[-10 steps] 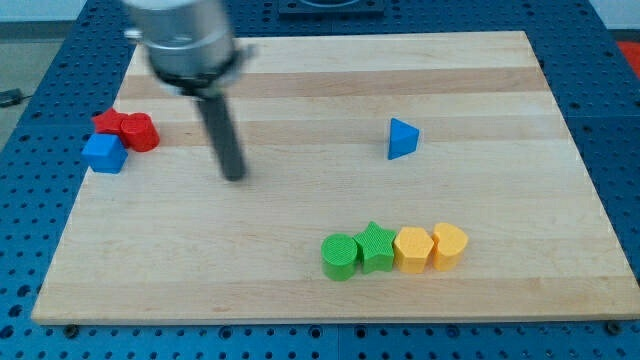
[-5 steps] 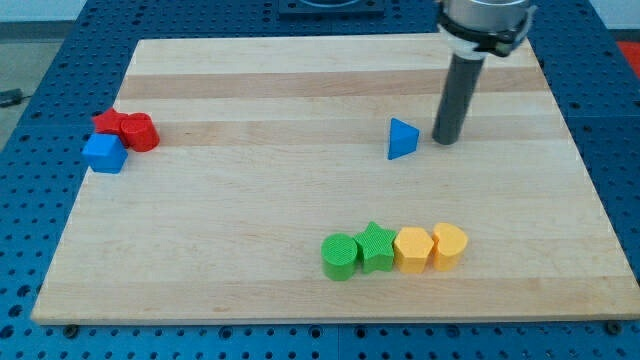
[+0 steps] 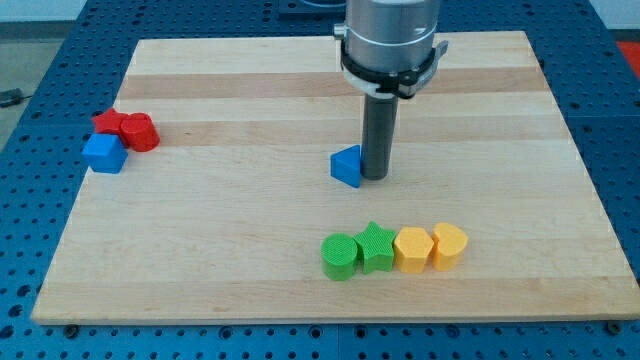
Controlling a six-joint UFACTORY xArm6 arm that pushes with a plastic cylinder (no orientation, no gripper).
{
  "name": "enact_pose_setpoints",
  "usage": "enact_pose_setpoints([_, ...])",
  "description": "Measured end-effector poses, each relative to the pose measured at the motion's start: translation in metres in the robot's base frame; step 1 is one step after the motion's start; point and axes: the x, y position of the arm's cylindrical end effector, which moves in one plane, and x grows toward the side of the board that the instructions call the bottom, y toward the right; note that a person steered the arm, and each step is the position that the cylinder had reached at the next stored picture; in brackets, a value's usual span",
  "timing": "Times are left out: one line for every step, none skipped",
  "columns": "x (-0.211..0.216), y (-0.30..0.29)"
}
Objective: Place blue triangle on top of red circle
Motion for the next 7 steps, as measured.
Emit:
enact_pose_setpoints([0.000, -0.026])
enact_pose_setpoints([-0.001, -0.066])
enact_pose_setpoints([-0.010, -0.105])
enact_pose_setpoints([-0.019, -0.140])
enact_pose_setpoints([-0.025, -0.169])
enact_pose_setpoints([-0.041, -0.180])
enact_pose_setpoints([-0.057, -0.166])
